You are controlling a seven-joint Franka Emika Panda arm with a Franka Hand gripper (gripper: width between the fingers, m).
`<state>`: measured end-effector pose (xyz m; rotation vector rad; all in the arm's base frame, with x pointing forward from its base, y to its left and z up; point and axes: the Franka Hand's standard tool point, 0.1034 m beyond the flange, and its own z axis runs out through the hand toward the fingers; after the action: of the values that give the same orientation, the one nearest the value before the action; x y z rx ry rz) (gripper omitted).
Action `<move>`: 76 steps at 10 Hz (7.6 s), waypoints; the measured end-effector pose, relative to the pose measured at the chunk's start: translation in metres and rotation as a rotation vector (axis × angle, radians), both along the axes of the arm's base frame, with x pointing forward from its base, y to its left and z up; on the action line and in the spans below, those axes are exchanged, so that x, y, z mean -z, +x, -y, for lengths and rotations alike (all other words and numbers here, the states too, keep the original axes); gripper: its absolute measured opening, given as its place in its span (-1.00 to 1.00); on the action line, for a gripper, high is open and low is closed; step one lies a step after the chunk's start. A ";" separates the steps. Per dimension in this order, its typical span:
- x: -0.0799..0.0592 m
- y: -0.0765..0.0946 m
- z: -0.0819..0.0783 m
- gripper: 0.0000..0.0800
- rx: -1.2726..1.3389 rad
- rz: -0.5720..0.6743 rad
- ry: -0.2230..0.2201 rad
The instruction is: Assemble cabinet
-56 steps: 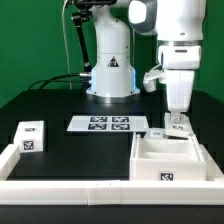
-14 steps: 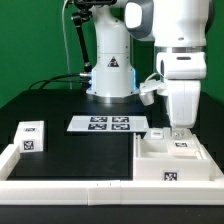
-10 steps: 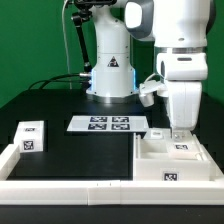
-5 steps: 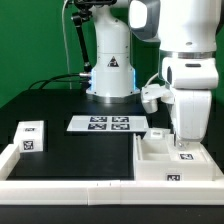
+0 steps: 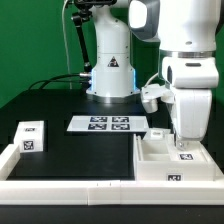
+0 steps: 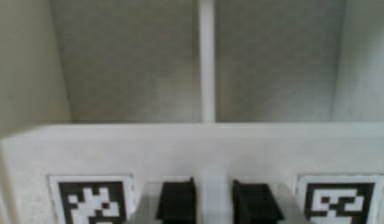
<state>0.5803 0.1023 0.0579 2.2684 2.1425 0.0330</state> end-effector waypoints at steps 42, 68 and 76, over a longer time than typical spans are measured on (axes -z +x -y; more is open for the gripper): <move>0.023 -0.171 0.014 -0.83 0.102 -0.025 0.036; 0.002 -0.132 0.033 -0.82 0.013 0.050 0.014; 0.004 -0.124 0.031 -0.82 0.014 0.056 0.019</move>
Offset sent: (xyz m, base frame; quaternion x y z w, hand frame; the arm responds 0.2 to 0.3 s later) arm -0.0334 -0.0138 0.0245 -0.0252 -0.0233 0.0218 0.9992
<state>0.4558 0.0712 0.0541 2.2639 2.1085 0.1161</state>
